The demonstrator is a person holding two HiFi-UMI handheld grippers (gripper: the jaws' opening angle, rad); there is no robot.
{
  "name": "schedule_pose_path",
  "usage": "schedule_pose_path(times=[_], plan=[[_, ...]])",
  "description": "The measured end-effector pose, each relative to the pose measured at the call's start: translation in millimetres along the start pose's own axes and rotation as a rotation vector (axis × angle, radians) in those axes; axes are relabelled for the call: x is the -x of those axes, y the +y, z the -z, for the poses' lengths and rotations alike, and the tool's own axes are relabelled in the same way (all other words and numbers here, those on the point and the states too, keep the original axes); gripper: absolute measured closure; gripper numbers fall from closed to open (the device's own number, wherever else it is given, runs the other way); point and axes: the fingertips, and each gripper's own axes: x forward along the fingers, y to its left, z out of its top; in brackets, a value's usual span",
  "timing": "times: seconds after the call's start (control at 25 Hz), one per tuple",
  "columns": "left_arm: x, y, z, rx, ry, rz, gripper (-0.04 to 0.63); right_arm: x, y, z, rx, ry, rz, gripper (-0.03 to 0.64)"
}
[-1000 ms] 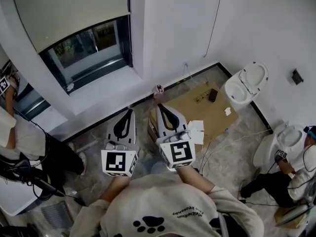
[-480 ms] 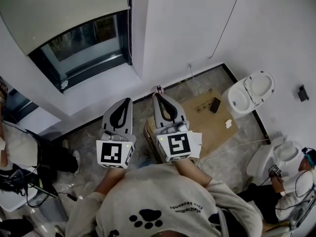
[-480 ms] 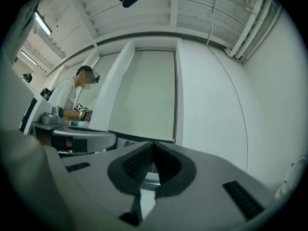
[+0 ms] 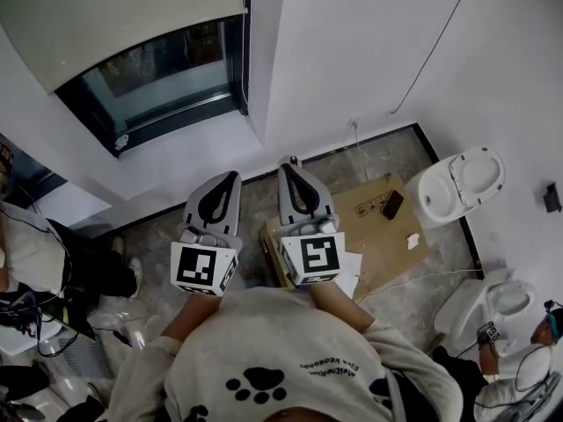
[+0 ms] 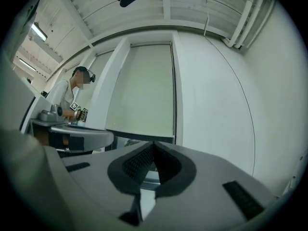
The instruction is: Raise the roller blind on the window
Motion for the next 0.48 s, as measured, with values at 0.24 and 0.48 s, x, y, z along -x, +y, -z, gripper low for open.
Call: schedule_pose_path(times=[0.24,0.48], plan=[[-14.6,16.9,8.5,0.007,0.011,-0.009,0.588,-22.4,-1.1,7.2,0.007,0.008,-0.018,0.607],[-44.8,38.7,9.7,0.003,0.004,0.004,0.588,-52.2,-12.5,8.5,0.008,0.001,-0.001,0.607]])
